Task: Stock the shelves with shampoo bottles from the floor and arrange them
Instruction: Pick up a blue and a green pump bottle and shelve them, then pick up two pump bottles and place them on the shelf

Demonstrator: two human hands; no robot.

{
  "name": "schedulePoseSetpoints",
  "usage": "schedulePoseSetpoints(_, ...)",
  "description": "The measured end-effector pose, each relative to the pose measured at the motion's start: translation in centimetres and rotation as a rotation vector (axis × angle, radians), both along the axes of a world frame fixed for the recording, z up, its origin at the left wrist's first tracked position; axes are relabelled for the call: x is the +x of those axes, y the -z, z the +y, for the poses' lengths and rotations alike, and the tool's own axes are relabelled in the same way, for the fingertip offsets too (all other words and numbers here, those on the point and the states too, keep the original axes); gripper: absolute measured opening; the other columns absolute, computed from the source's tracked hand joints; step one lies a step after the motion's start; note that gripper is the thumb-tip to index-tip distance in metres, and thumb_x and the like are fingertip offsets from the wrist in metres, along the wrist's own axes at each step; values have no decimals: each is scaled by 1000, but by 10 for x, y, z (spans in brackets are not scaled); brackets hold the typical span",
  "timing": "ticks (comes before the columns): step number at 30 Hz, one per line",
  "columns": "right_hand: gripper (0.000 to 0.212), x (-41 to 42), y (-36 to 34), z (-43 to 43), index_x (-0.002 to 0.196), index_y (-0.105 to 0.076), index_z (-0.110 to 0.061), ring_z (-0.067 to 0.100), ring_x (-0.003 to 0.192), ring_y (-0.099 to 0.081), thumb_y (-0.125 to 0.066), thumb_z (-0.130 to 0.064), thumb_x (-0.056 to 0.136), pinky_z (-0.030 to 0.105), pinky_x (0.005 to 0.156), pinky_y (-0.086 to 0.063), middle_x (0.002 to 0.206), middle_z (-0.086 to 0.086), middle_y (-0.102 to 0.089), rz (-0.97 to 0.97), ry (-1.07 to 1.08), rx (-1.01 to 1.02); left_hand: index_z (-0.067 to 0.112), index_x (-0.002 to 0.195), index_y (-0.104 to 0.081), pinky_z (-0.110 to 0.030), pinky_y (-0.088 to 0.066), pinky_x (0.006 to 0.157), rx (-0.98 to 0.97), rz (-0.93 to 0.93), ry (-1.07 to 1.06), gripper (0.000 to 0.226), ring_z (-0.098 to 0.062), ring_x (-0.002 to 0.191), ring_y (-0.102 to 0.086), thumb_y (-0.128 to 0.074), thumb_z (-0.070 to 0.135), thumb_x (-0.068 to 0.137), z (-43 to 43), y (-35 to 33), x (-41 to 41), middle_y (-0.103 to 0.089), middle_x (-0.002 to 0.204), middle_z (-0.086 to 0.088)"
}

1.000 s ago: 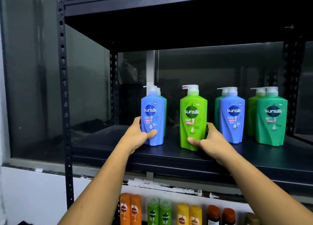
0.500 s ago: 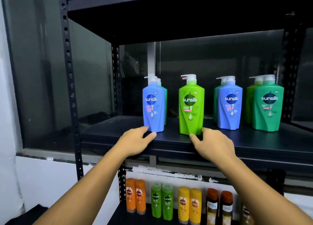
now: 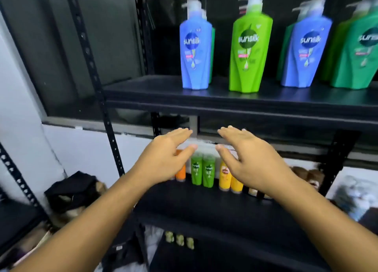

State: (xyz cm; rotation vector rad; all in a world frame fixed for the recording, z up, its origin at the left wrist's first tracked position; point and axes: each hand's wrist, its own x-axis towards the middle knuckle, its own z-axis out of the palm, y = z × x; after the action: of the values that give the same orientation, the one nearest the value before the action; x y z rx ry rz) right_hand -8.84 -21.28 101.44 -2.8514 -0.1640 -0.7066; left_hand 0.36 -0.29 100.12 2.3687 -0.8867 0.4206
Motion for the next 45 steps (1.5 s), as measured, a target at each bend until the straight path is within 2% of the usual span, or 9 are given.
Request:
schedulePoseSetpoints(3, 50, -15, 56, 10, 145, -46, -21, 18, 138, -44, -42, -45, 102, 33, 112, -37, 149, 0, -51, 134, -47, 23, 23, 149, -52, -21, -28, 119, 72, 87, 11, 52, -5, 144, -39, -56, 43, 101, 12, 54, -21, -50, 154, 8)
schedulePoseSetpoints(7, 57, -44, 141, 15, 155, -34, -24, 9, 148, -29, -35, -50, 103, 29, 121, -26, 158, -7, -37, 383, -94, 62, 22, 150, -51, -14, -24, 117, 185, 289, 35, 54, -5, 145, -39, -57, 45, 101, 35, 140, -54, -47, 156, 5)
schedulePoseSetpoints(13, 58, -90, 262, 26, 155, -34, -23, 11, 147, -32, -34, -51, 104, 28, 119, -27, 158, -5, -38, 711, -124, 145, 21, 148, -52, -10, -28, 108, 321, 632, -13, 59, -10, 140, -46, -52, 53, 99, 65, 256, -110, -50, 153, 5)
schedulePoseSetpoints(18, 53, -114, 338, 39, 148, -42, -22, 22, 136, -46, -36, -49, 103, 36, 107, -40, 150, 2, -49, 945, -98, 170, 25, 138, -61, -27, -44, 101, 376, 891, -67, 39, -24, 128, -58, -57, 37, 101, 87, 324, -137, -63, 139, 1)
schedulePoseSetpoints(21, 56, -123, 366, 49, 152, -37, -22, 23, 139, -42, -35, -50, 104, 37, 110, -39, 155, 1, -42, 1063, -98, 202, 18, 151, -48, -24, -38, 106, 418, 968, -116, 54, -21, 139, -49, -56, 40, 102, 94, 350, -147, -52, 152, -3)
schedulePoseSetpoints(30, 63, -123, 418, 74, 158, -24, -25, 22, 149, -28, -34, -54, 103, 39, 119, -29, 164, -1, -27, 1242, -123, 256, 13, 146, -51, -31, -41, 105, 424, 1139, -185, 54, -26, 133, -53, -54, 44, 101, 110, 395, -156, -56, 146, -11)
schedulePoseSetpoints(35, 59, -94, 454, 82, 156, -30, -30, 18, 148, -28, -36, -55, 103, 31, 118, -23, 162, -4, -30, 1293, -63, 377, 13, 150, -46, -31, -40, 105, 404, 1163, -240, 80, -27, 134, -51, -42, 59, 84, 124, 425, -150, -53, 148, -12)
schedulePoseSetpoints(40, 58, -61, 526, 94, 156, -31, -30, 20, 146, -34, -41, -52, 103, 31, 116, -30, 162, -3, -29, 1400, -6, 490, 21, 158, -33, -17, -34, 99, 386, 1255, -314, 65, -19, 139, -47, -55, 43, 102, 141, 510, -130, -41, 159, -4)
schedulePoseSetpoints(45, 58, -36, 655, 109, 156, -30, -25, 19, 145, -36, -42, -47, 104, 29, 114, -32, 162, -3, -31, 1468, 42, 590, 23, 158, -35, -20, -32, 101, 389, 1302, -343, 60, -19, 140, -45, -53, 40, 103, 155, 635, -108, -42, 158, -5)
